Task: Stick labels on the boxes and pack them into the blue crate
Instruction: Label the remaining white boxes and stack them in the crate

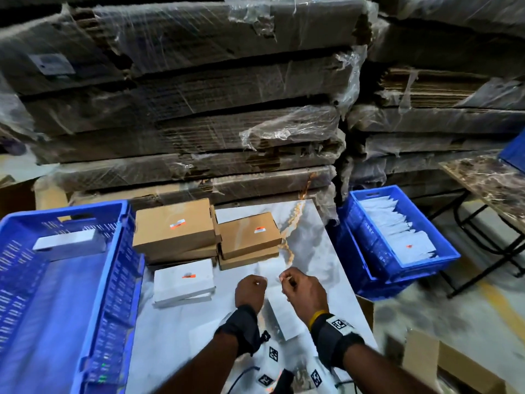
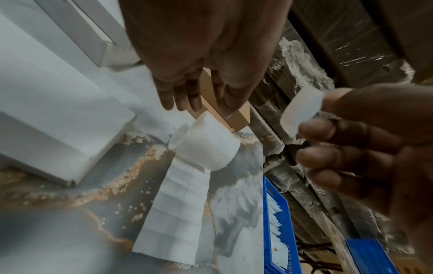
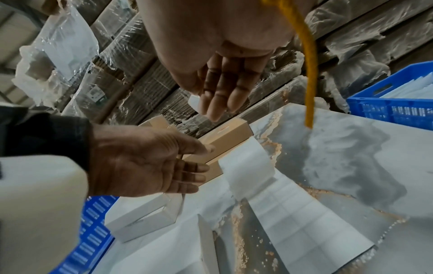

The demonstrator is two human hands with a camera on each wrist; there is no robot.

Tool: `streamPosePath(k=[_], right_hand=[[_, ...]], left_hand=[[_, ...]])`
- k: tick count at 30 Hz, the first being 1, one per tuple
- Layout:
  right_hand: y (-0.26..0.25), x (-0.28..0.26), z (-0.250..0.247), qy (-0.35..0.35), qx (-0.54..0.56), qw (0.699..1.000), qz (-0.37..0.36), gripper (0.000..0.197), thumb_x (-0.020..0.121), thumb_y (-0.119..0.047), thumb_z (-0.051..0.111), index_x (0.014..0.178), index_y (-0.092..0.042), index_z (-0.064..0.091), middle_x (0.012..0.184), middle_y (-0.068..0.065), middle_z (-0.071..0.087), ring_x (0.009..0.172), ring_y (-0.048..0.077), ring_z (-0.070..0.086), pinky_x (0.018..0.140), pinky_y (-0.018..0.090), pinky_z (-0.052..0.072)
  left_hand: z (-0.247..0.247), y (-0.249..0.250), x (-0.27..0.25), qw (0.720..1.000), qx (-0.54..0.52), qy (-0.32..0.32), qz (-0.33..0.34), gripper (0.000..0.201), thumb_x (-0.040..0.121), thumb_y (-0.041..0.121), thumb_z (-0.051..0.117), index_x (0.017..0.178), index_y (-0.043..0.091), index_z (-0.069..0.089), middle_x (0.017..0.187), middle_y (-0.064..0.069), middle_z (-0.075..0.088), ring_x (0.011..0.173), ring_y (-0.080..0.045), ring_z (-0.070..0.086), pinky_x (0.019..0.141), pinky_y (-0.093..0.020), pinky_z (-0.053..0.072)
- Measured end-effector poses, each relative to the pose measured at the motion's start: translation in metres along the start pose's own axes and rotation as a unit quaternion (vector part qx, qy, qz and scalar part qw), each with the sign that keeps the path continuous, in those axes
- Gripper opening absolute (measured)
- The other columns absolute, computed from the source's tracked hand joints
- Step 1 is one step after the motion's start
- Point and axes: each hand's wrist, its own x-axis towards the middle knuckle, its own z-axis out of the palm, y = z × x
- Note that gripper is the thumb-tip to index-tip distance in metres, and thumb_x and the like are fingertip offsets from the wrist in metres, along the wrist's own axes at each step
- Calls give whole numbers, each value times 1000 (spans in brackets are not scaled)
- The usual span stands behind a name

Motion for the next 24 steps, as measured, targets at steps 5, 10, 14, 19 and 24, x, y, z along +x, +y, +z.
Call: streamPosePath(k=[5,10,14,19,24], right_hand=[[-18,-3,20,2,-95,994,-49,17,95,-41,47,101,-31,60,87,-2,72,82,21,66,64,31,49],[-40,-10,46,-26,-108,989,-102,20,97,-42,45,102,-30,61,94,-4,70,85,22,67,67,32,50],[-55,-15,66,-38,-103,984,-137,21,97,-42,47,104,-32,64,100,-7,70,87,19,67,68,31,51],[-67,-21,83,-42,-55,984,-165,19,94,-37,57,108,-33,70,106,-13,70,91,14,68,71,26,50],[-74,-21,92,-65,-3,990,-129,20,93,-35,57,109,-36,69,108,-17,67,82,7,64,74,23,50]], left_hand=[[-27,-7,-21,963,-243,-72,-95,39,98,38,55,88,3,69,71,-11,63,55,-20,57,51,-21,41],[-63,-17,-34,958,-254,-76,-113,46,94,50,56,100,7,72,84,-9,71,76,-22,66,67,-27,43],[-88,-28,-41,954,-266,-60,-123,34,90,46,64,93,13,72,84,-6,71,76,-20,65,65,-26,42],[-111,-44,-43,955,-261,-57,-126,20,91,29,63,98,12,70,82,-3,70,76,-17,67,66,-25,44],[-130,-49,-39,962,-240,-27,-129,14,94,22,58,97,12,67,81,-6,68,67,-17,62,61,-24,43]])
